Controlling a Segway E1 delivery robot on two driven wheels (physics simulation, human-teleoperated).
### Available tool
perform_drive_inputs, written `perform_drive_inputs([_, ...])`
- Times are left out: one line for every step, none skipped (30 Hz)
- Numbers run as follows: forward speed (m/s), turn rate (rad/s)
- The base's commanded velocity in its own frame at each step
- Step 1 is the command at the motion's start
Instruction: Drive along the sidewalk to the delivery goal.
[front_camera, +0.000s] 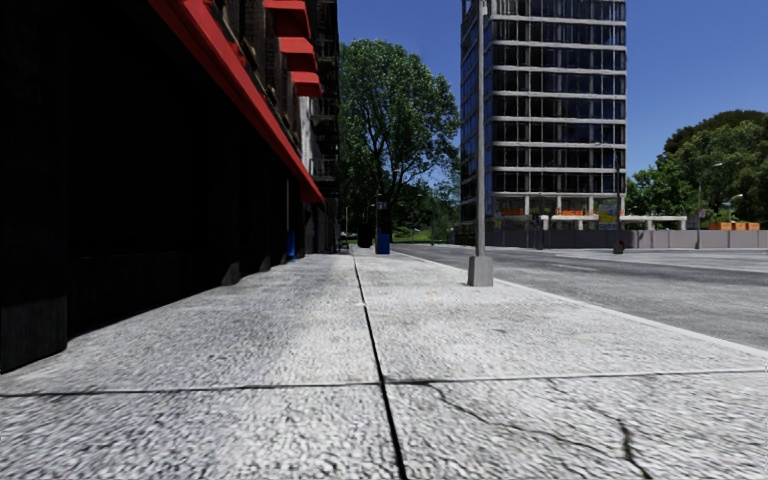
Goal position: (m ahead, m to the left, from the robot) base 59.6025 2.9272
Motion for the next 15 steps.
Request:
perform_drive_inputs([2.0, 0.0])
perform_drive_inputs([2.0, 0.0])
perform_drive_inputs([2.0, 0.0])
perform_drive_inputs([2.0, 0.0])
perform_drive_inputs([2.0, 0.0])
perform_drive_inputs([2.0, 0.0])
perform_drive_inputs([2.0, 0.0])
perform_drive_inputs([2.0, 0.0])
perform_drive_inputs([2.0, 0.0])
perform_drive_inputs([2.0, 0.0])
perform_drive_inputs([2.0, 0.0])
perform_drive_inputs([2.0, 0.0])
perform_drive_inputs([2.0, 0.0])
perform_drive_inputs([2.0, 0.0])
perform_drive_inputs([2.0, 0.0])
